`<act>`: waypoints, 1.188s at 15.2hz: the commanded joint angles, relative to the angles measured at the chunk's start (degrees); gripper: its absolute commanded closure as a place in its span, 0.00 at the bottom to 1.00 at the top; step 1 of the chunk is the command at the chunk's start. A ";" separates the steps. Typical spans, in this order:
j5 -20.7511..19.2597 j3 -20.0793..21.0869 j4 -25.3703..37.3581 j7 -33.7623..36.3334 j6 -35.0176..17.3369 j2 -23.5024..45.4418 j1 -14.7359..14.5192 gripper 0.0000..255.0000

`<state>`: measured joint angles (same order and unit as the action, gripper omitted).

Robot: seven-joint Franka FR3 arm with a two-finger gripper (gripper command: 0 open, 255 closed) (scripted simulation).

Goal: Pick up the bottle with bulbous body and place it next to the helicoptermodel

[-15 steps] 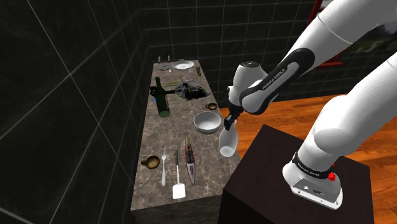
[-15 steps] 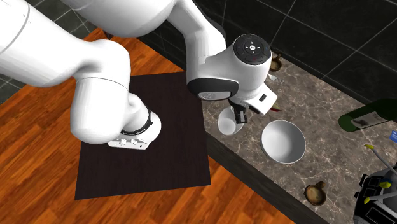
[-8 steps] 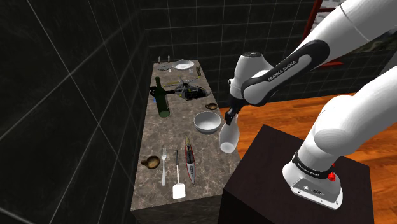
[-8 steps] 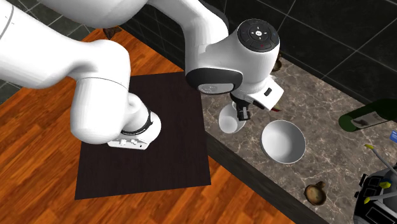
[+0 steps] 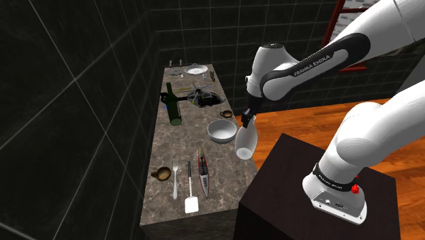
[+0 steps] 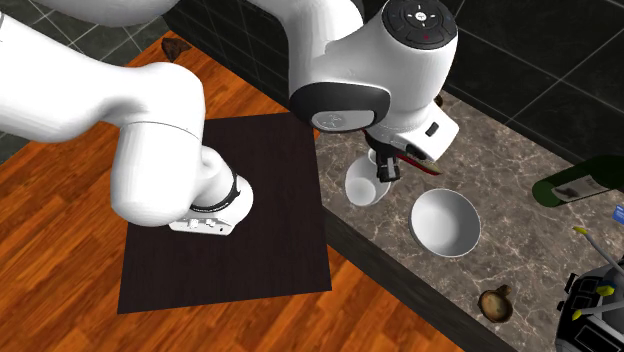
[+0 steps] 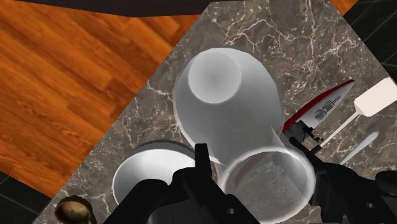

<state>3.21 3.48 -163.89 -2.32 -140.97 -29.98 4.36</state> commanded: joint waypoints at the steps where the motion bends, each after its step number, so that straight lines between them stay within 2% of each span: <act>1: -0.11 -0.16 0.89 -0.11 2.54 -1.63 0.09 1.00; 18: -0.59 -0.60 9.78 0.07 19.03 -9.24 0.26 1.00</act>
<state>2.69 2.96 -154.78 -2.19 -123.04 -38.82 4.58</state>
